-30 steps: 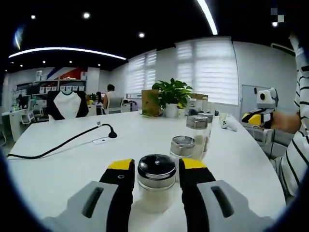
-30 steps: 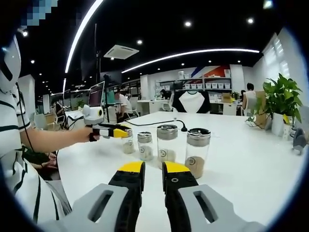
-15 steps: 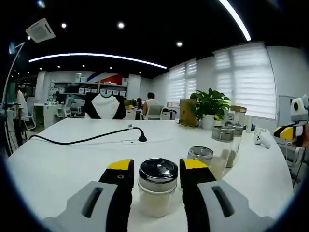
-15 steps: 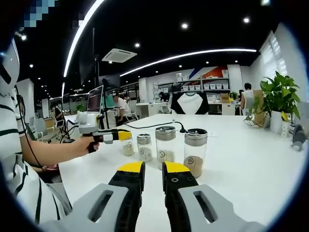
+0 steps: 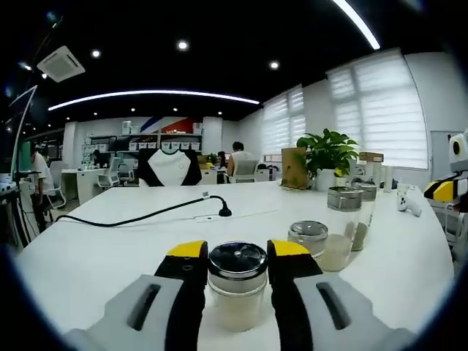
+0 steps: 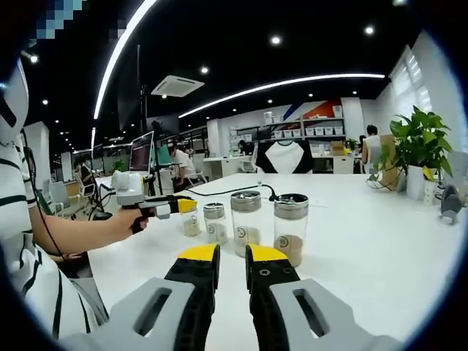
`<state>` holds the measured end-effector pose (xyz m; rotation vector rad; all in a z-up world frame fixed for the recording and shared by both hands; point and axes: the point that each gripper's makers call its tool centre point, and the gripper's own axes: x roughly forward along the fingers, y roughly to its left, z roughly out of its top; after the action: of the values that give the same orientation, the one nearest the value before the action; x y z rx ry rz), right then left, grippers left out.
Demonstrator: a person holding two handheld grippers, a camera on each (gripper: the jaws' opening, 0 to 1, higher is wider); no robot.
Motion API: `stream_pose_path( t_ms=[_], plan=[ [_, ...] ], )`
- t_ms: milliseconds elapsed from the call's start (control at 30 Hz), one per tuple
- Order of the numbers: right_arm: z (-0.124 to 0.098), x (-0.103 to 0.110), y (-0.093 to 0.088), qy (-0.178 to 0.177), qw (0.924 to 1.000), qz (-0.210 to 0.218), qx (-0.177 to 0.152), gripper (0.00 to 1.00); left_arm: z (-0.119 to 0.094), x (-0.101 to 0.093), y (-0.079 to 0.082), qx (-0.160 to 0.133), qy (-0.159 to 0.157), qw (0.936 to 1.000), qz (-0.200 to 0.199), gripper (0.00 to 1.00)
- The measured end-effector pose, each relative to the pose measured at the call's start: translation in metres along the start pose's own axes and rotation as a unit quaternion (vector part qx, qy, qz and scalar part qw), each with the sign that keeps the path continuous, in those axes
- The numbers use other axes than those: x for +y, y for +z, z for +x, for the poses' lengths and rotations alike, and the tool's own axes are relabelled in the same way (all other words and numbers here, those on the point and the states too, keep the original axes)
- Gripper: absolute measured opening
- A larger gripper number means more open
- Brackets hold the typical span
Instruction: Rotate the seasoning bottle until the label or dispensing opening points toward the visible target arrow and the bottle remains upright within the marked orientation range
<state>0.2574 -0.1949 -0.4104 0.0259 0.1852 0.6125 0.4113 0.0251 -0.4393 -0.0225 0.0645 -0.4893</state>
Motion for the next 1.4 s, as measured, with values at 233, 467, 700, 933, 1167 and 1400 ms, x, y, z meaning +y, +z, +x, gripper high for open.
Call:
stream_pose_path(
  t_ms=[233, 467, 700, 933, 1167, 1400],
  plan=[
    [0.0003, -0.0018, -0.0005, 0.0, 1.0, -0.001, 0.002, 0.11, 0.0004, 0.0001, -0.0008, 0.006, -0.02, 0.9998, -0.004, 0.34],
    [0.0024, -0.001, -0.0012, 0.004, 1.0, -0.001, 0.004, 0.11, 0.0013, -0.0017, -0.0016, 0.009, -0.063, 0.9979, -0.01, 0.34],
    [0.0018, -0.0028, -0.0019, 0.001, 1.0, -0.003, 0.004, 0.11, 0.0008, -0.0028, -0.0021, 0.017, -0.108, 0.994, -0.009, 0.34],
    [0.0012, -0.0031, -0.0054, 0.0, 1.0, -0.001, 0.009, 0.11, -0.0012, -0.0018, -0.0035, 0.025, -0.163, 0.9862, -0.019, 0.34],
    [0.0038, -0.0006, -0.0072, 0.003, 0.9999, -0.004, 0.012, 0.11, -0.0012, -0.0007, -0.0057, 0.029, -0.205, 0.9781, -0.026, 0.34],
    [0.006, 0.0018, -0.0083, 0.007, 0.9997, -0.011, 0.019, 0.11, 0.0038, 0.0043, -0.009, 0.035, -0.242, 0.9689, -0.039, 0.34]
  ],
)
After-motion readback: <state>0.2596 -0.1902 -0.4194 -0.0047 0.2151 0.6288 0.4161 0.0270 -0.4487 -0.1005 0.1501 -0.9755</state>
